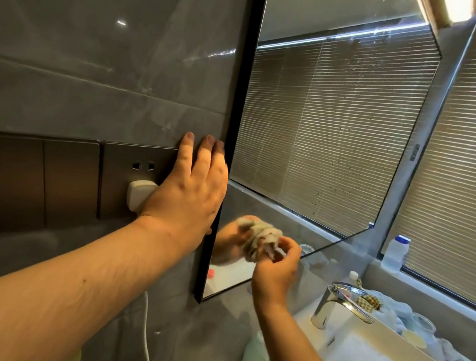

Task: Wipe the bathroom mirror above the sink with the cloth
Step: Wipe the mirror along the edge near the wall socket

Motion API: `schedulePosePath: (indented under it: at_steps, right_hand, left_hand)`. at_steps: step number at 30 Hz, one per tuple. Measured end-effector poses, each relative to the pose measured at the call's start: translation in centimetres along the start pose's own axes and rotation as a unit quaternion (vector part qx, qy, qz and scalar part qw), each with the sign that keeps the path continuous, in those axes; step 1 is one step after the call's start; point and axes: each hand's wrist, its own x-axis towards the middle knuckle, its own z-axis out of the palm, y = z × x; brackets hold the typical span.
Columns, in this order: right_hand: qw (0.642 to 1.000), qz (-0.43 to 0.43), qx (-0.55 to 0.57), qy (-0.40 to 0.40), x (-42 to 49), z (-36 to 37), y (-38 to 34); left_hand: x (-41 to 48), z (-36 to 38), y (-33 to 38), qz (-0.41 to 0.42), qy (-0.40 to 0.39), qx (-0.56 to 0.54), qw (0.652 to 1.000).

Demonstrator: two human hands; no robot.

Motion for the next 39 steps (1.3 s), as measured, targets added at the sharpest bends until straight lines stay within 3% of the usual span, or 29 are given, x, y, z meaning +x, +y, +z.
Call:
schedulePosePath:
  at_steps: [4,9,20,23,26,29,33,39]
  right_hand:
    - [0.996,-0.072,0.010,-0.055,-4.4,0.5,0.3]
    - [0.994,-0.108,0.002,0.002,-1.7,1.0,0.2]
    - [0.992,0.076,-0.017,0.098,11.6,-0.4,1.4]
    - [0.993,0.079,-0.015,0.085,11.6,-0.6,2.1]
    - [0.997,0.029,-0.042,0.060,9.0,-0.1,1.9]
    - [0.996,-0.086,-0.031,0.017,4.6,0.3,1.3]
    - [0.968,-0.246,-0.025,-0.040,-1.3,0.2,0.5]
    - [0.970,-0.237,-0.045,-0.033,0.1,0.3,1.7]
  left_hand:
    - [0.3,0.1,0.5,-0.020,0.008,-0.010,1.000]
    - [0.1,0.9,0.3,-0.012,0.022,-0.005,1.000]
    - [0.0,0.8,0.2,-0.004,0.039,-0.008,0.999]
    - [0.0,0.8,0.1,-0.006,0.043,-0.008,0.999]
    - [0.0,0.7,0.1,-0.005,0.048,-0.004,0.999]
    - [0.1,0.6,0.1,-0.004,0.046,0.008,0.999]
    - [0.1,0.7,0.1,-0.005,0.048,0.007,0.999]
    - [0.1,0.7,0.1,-0.006,0.040,0.006,0.999]
